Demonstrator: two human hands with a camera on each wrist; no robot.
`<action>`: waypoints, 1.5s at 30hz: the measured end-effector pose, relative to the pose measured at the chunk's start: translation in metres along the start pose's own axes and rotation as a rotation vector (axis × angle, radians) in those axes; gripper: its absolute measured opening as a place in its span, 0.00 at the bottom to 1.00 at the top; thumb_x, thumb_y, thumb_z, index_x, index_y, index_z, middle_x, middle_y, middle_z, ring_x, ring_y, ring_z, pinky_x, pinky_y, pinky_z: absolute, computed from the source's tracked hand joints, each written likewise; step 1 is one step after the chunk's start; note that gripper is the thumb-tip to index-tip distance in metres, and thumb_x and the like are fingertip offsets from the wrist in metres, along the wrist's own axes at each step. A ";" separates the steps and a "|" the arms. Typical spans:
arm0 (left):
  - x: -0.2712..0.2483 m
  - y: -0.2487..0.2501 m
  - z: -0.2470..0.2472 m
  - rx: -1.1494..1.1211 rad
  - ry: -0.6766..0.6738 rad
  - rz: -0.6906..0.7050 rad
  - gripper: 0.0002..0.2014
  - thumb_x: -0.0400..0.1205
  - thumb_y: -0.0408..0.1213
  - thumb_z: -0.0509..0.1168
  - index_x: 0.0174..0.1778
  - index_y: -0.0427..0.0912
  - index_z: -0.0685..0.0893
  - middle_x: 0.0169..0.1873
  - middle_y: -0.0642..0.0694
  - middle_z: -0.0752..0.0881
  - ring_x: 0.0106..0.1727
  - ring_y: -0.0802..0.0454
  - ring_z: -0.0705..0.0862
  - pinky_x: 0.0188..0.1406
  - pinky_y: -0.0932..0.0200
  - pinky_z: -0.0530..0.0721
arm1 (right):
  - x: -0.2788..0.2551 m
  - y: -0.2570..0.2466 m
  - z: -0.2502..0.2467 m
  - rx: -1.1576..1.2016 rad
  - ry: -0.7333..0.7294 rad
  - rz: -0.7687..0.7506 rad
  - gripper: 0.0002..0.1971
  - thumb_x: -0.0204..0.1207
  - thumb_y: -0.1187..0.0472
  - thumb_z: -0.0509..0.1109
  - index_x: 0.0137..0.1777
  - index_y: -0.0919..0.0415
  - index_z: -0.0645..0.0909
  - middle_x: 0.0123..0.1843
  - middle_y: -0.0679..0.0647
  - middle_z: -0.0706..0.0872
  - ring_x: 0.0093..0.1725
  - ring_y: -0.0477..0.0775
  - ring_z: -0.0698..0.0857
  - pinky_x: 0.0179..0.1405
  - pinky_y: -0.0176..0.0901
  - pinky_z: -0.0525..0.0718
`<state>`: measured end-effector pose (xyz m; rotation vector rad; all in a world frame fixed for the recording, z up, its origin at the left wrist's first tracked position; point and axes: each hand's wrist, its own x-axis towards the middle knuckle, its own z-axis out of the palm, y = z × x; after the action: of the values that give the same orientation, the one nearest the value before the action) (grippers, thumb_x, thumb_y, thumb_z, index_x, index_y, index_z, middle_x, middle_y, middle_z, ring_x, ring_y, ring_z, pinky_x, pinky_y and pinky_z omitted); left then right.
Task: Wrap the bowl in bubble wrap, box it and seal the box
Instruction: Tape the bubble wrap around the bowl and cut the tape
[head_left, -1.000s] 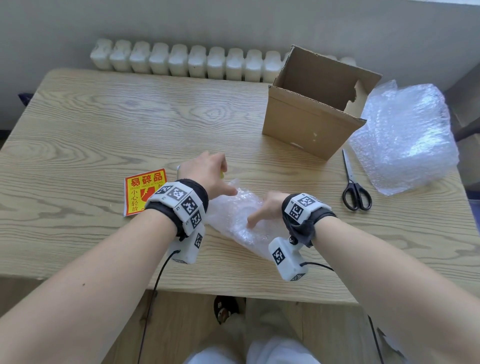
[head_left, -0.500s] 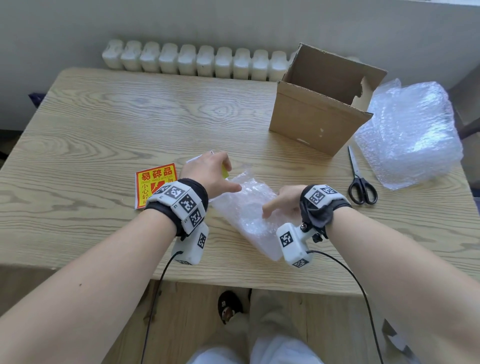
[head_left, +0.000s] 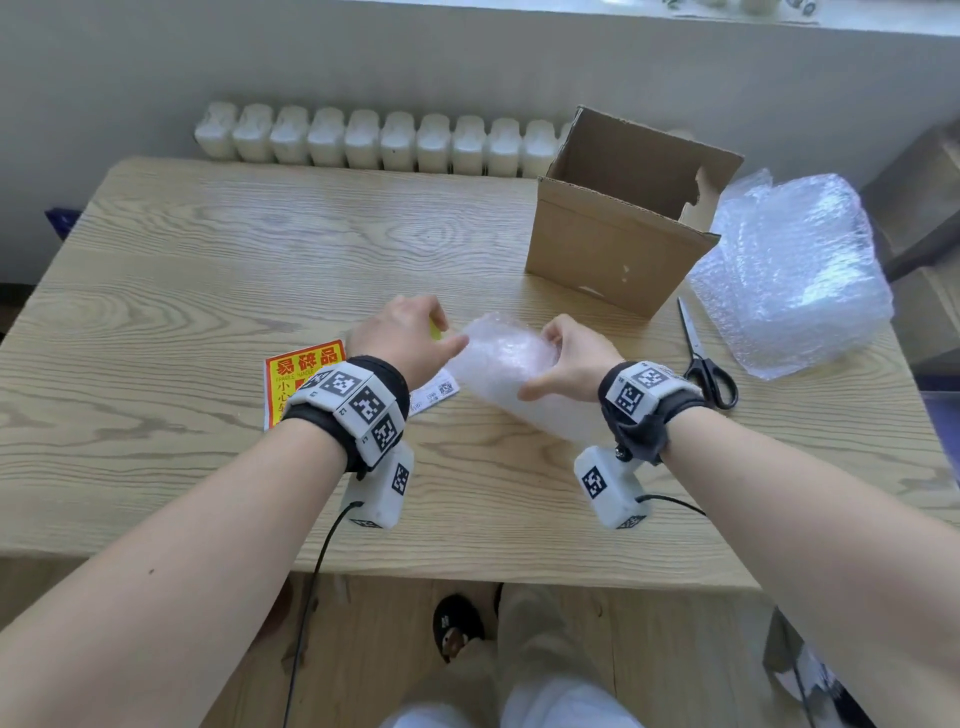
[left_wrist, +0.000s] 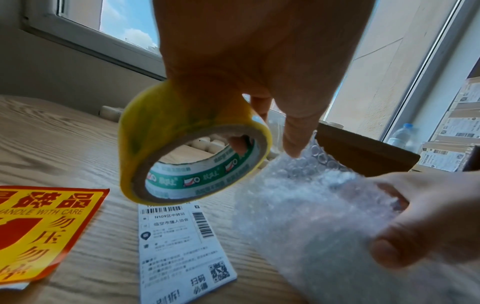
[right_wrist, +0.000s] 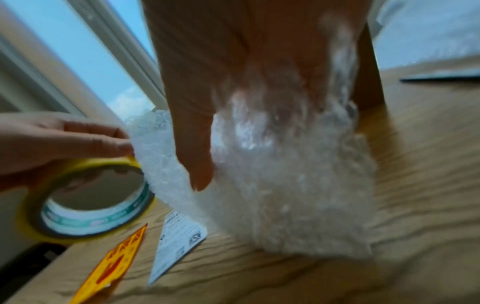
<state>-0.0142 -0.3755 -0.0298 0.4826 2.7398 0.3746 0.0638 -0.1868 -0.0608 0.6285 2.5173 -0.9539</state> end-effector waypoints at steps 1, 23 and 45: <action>0.001 0.001 -0.002 -0.004 0.007 -0.007 0.11 0.79 0.58 0.61 0.46 0.55 0.76 0.56 0.50 0.81 0.57 0.47 0.81 0.51 0.53 0.74 | 0.000 0.002 -0.003 -0.031 0.025 -0.020 0.33 0.57 0.50 0.84 0.58 0.52 0.71 0.50 0.47 0.81 0.49 0.52 0.81 0.48 0.48 0.83; 0.013 0.045 0.033 -0.227 -0.330 0.040 0.14 0.79 0.50 0.66 0.28 0.52 0.84 0.31 0.50 0.85 0.38 0.50 0.84 0.41 0.55 0.82 | 0.015 0.018 -0.010 0.128 0.143 0.015 0.22 0.61 0.52 0.82 0.45 0.51 0.71 0.45 0.54 0.87 0.42 0.59 0.88 0.46 0.54 0.88; 0.030 0.073 0.045 -0.188 -0.285 -0.134 0.17 0.75 0.58 0.68 0.30 0.48 0.87 0.25 0.50 0.83 0.29 0.50 0.80 0.28 0.61 0.72 | 0.016 0.023 -0.015 0.288 0.079 -0.001 0.13 0.62 0.59 0.82 0.29 0.56 0.78 0.35 0.55 0.89 0.39 0.58 0.91 0.42 0.57 0.90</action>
<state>-0.0038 -0.2896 -0.0566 0.2767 2.4166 0.4831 0.0602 -0.1569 -0.0700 0.7629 2.4670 -1.3311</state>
